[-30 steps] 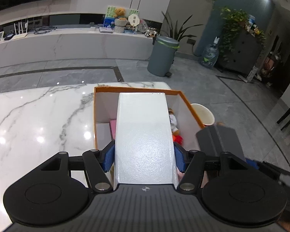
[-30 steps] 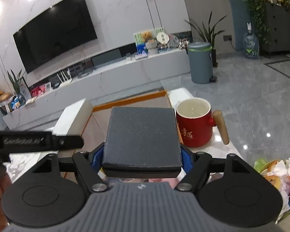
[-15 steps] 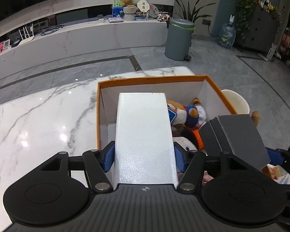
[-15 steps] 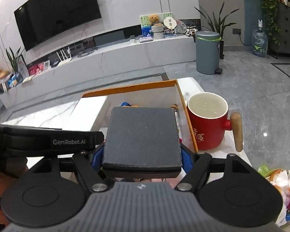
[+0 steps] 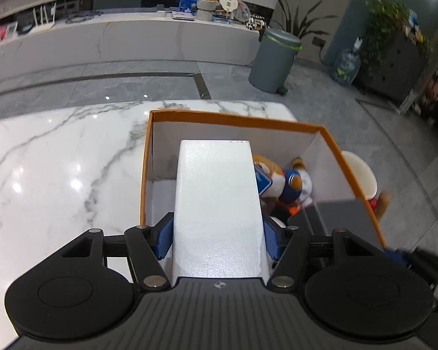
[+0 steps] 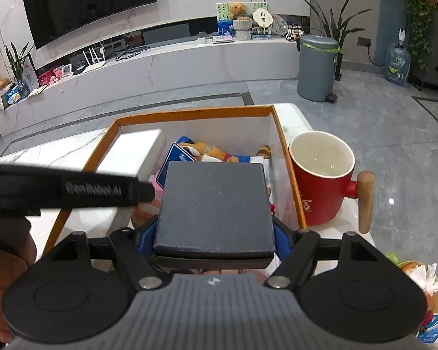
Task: Organize objects
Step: 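Lower both tools into the box and release the white case and grey box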
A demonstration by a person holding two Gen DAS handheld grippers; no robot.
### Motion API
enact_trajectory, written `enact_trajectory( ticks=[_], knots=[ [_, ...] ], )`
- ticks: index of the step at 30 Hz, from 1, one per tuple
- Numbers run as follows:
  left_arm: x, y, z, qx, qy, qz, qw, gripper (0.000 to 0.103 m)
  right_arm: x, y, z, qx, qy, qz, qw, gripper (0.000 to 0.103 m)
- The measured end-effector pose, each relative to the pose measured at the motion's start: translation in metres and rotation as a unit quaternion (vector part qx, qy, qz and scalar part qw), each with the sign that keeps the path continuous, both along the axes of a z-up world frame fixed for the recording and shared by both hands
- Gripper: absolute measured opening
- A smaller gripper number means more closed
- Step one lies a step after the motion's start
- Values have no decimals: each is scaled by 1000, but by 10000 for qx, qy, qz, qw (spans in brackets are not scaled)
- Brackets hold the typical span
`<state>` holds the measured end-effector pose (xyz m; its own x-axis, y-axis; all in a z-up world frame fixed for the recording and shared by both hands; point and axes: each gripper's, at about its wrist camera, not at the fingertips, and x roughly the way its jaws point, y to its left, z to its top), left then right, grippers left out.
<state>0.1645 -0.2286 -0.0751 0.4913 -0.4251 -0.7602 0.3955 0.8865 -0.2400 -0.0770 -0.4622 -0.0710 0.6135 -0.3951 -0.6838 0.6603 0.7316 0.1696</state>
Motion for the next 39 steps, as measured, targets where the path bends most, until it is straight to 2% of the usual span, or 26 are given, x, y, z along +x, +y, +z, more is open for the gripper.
enact_trajectory(
  ticks=[3,5,10,13,14,17,23,27,30,32,36,38,39],
  knots=[
    [6,6,1,-166,118,42,9998,70,2,-3,-1,43,39,-23,10000,76],
    [5,4,1,-6,45,-43,10000,70,4,-5,-3,41,94,-27,9999,76],
    [-10,-25,-4,969,-415,-359,9938,71,12,-8,-9,0,316,25,9995,77],
    [-16,-37,-8,1421,-590,-474,9870,73,19,-7,-10,-73,553,127,9984,78],
    [-18,-39,-9,1497,-627,-506,9854,73,21,-7,-10,-86,641,177,9977,81],
    [-18,-35,-8,1440,-591,-544,9863,73,21,-5,-9,-161,657,219,9975,82],
    [-15,-26,-4,1163,-429,-567,9907,70,11,-5,-9,-16,390,179,9991,82],
    [-7,-11,-1,526,-138,-370,9978,71,8,0,0,62,-26,365,9993,82],
    [0,-1,0,127,63,-251,9996,73,10,1,2,161,-128,423,9989,81],
    [0,0,1,89,70,-204,9997,73,12,1,1,254,-166,434,9986,74],
    [-2,2,2,42,-39,-131,9999,74,14,0,-1,514,-375,446,9970,69],
    [-1,5,1,-1,-39,-146,9999,74,11,-6,1,797,-592,398,9943,62],
    [-1,6,0,-44,-33,-156,9999,73,7,-9,3,1004,-727,384,9915,62]
  ],
)
